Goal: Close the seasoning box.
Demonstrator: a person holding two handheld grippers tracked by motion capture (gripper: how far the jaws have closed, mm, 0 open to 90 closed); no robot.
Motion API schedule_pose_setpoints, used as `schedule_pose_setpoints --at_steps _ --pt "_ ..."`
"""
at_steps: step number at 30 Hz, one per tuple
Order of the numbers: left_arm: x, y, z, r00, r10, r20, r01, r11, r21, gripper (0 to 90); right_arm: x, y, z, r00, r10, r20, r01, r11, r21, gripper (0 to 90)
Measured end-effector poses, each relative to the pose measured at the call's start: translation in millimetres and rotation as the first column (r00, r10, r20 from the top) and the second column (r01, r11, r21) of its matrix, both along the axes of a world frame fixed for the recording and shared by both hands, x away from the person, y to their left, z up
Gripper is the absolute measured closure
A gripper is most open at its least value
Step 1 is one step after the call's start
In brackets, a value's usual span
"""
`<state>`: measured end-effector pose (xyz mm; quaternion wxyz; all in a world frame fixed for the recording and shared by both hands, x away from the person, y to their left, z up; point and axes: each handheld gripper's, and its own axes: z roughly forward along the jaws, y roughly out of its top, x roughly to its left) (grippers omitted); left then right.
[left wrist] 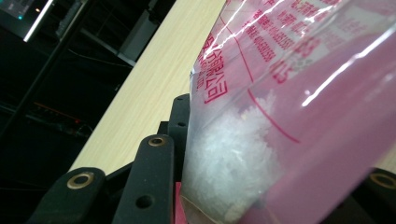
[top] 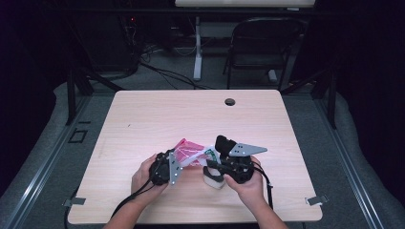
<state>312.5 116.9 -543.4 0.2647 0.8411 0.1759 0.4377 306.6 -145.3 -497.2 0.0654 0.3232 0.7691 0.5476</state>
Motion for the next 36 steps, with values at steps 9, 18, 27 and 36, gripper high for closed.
schedule_pose_setpoints --at_steps 9,18,27,36 --pt "0.9 2.2 -3.8 0.9986 0.001 -0.053 -0.002 0.9997 -0.024 71.2 1.4 1.8 0.1 1.0000 0.007 0.000 -0.007 1.0000 0.000 90.0" --pt "1.8 2.7 -8.0 0.9965 -0.004 -0.084 0.000 0.9991 -0.043 71.2 2.1 2.9 0.2 0.9999 0.010 0.000 -0.010 0.9999 -0.005 90.0" --pt "3.2 2.2 -12.3 0.9925 -0.012 -0.121 0.005 0.9982 -0.059 70.8 2.9 3.0 -0.2 0.9999 0.013 0.000 -0.013 0.9998 -0.011 90.0" --pt "3.9 1.3 -15.0 0.9872 -0.030 -0.156 0.019 0.9971 -0.074 67.9 3.0 3.0 0.0 0.9999 0.011 -0.002 -0.011 0.9999 -0.006 90.0"
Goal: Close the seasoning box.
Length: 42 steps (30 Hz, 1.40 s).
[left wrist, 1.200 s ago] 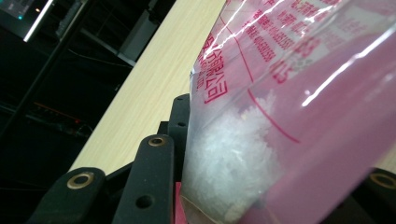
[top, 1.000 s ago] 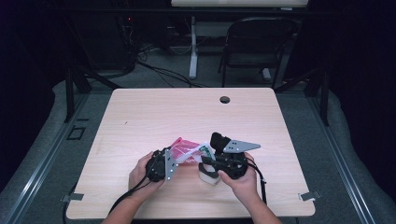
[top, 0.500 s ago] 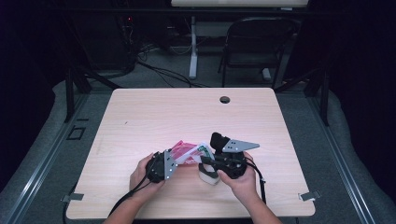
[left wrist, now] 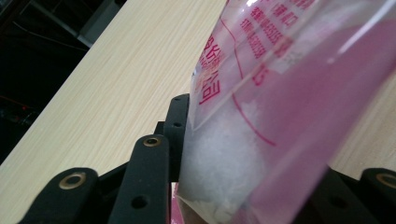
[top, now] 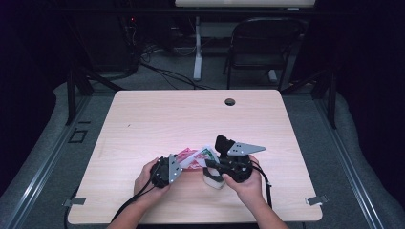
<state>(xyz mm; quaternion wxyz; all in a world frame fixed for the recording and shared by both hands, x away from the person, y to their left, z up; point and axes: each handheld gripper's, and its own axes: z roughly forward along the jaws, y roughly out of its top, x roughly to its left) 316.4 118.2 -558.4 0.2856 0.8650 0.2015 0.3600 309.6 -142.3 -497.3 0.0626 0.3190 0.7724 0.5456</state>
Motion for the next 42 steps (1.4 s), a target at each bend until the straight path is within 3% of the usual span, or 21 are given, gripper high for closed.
schedule_pose_setpoints --at_steps 7,19,21,26,42 --pt "-0.7 0.4 1.6 0.9995 -0.021 -0.021 0.021 0.9993 -0.030 59.3 0.7 0.6 -0.1 1.0000 0.000 0.002 0.000 1.0000 -0.007 90.0" --pt "-3.9 5.3 13.7 0.9994 -0.027 -0.024 0.024 0.9950 -0.097 57.3 1.7 2.8 -0.1 0.9999 -0.004 0.010 0.004 0.9999 -0.012 90.0" --pt "-4.8 4.9 15.9 0.9992 -0.033 -0.024 0.030 0.9936 -0.109 58.1 2.0 2.8 0.3 0.9999 0.000 0.010 0.000 0.9998 -0.018 90.0" --pt "-7.0 1.7 19.4 0.9987 -0.048 -0.021 0.045 0.9947 -0.093 64.1 2.2 3.6 0.7 0.9999 0.006 0.011 -0.006 0.9998 -0.020 90.0" --pt "-4.9 1.7 15.2 0.9956 -0.062 -0.071 0.055 0.9945 -0.089 83.2 1.7 7.2 1.0 0.9998 0.017 0.010 -0.017 0.9999 0.002 86.2"
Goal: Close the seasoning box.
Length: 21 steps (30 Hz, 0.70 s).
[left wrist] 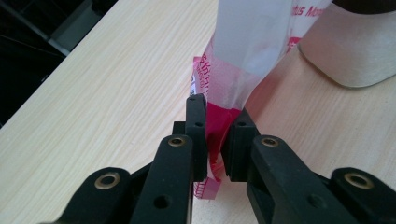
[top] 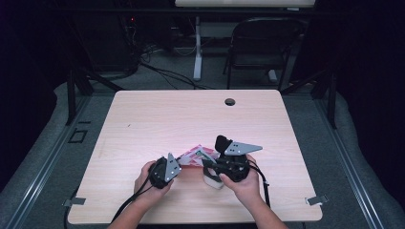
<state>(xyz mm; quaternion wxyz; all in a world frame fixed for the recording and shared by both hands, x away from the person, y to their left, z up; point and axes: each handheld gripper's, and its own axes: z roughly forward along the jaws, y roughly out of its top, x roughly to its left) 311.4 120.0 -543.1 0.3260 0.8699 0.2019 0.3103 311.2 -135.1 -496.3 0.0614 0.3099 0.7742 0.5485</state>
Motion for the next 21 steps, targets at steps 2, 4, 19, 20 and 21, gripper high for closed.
schedule_pose_setpoints --at_steps 2,4,19,20,21 --pt "0.7 0.8 -0.5 0.9999 0.000 -0.010 0.000 0.9999 -0.010 83.7 -0.5 -0.3 0.7 1.0000 -0.004 0.005 0.004 1.0000 0.002 84.5" --pt "2.1 2.5 -0.3 0.9997 0.001 -0.025 -0.001 0.9997 -0.025 84.1 -0.7 0.0 0.8 1.0000 -0.005 0.005 0.005 0.9999 0.014 81.7" --pt "7.3 9.6 -3.7 0.9975 0.009 -0.070 -0.015 0.9963 -0.085 84.8 -1.9 -1.9 5.8 0.9991 -0.027 0.032 0.027 0.9993 0.027 63.8" --pt "7.4 9.6 -4.0 0.9977 0.011 -0.066 -0.017 0.9960 -0.088 84.9 -2.1 -2.1 6.3 0.9990 -0.029 0.033 0.028 0.9992 0.027 63.5" --pt "7.4 9.7 -4.0 0.9977 0.011 -0.067 -0.017 0.9961 -0.087 84.9 -2.1 -2.6 6.9 0.9990 -0.027 0.035 0.027 0.9994 0.024 62.5"
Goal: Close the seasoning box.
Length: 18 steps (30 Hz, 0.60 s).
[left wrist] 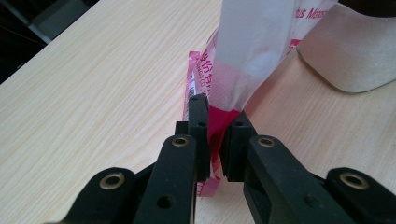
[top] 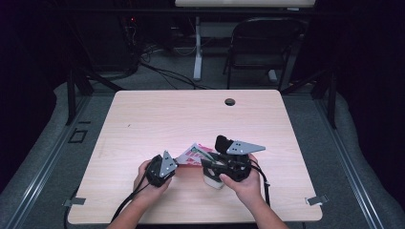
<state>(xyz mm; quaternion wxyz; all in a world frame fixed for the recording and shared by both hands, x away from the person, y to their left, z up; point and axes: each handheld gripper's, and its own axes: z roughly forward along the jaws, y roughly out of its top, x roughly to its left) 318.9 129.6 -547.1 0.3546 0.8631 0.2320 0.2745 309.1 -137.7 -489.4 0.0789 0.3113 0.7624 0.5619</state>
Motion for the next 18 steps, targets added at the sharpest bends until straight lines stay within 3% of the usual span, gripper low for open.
schedule_pose_setpoints --at_steps 18 --pt "6.2 5.7 0.4 0.9991 0.009 -0.041 -0.011 0.9989 -0.045 85.3 0.0 -10.9 5.0 0.9982 -0.059 0.015 0.058 0.9981 0.020 51.7"
